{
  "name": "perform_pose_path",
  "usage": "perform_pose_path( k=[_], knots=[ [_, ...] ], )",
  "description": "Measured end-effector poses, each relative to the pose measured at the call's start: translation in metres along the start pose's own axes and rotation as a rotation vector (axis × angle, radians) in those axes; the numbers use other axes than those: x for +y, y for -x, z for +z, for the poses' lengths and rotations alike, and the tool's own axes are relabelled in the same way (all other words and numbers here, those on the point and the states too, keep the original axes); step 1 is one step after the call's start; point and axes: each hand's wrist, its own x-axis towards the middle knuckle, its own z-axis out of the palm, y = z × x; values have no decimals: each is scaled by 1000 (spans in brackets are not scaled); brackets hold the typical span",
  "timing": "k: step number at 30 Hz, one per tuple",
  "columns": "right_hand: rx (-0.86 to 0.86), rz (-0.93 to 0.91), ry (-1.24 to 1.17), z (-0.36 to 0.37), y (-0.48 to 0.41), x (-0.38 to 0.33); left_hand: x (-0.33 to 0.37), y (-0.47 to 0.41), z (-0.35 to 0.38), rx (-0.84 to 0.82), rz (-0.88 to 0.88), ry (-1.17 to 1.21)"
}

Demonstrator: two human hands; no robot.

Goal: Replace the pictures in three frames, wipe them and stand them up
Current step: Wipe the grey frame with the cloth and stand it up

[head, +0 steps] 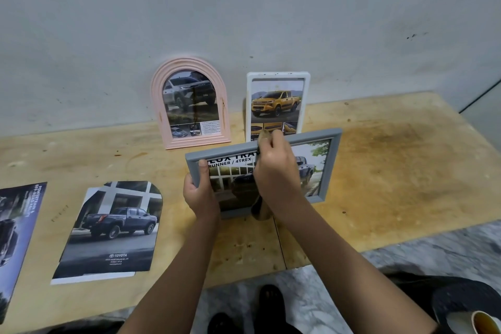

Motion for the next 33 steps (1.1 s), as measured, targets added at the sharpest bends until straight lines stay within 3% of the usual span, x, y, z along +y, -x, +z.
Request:
perform_pose_path(
  k=[2, 5, 9, 13, 16, 21, 26, 27, 29, 31, 33],
  knots=[
    [20, -78, -43, 4, -1, -6, 0, 0, 1, 6, 2, 8],
    [-113, -180, -232, 1, -6, -16, 0, -2, 2, 22, 15, 12],
    [-285, 97, -575, -36, -14, 12, -1, -5, 5, 46, 4, 10],
    [144, 314, -534, -68, 1, 80, -4, -12, 9, 66, -3, -14],
    [227, 473, -423, -75, 23, 124, -3, -16, 9, 69, -17, -15],
    [-18, 624, -189, -37, 47, 182, 4, -30, -1, 128, -42, -47],
    [-678, 541, -69, 22, 61, 207, 7, -42, -16, 219, -61, -117],
    [-693, 542, -51, 26, 60, 205, 7, -43, -19, 228, -61, -122],
    [-519, 560, -95, 23, 53, 192, 13, -45, -26, 240, -62, -144],
    [-401, 550, -374, 17, 36, 166, 22, -48, -32, 236, -64, -166],
    [-535, 516, -686, 13, 12, 131, 36, -54, -39, 240, -56, -174]
  ],
)
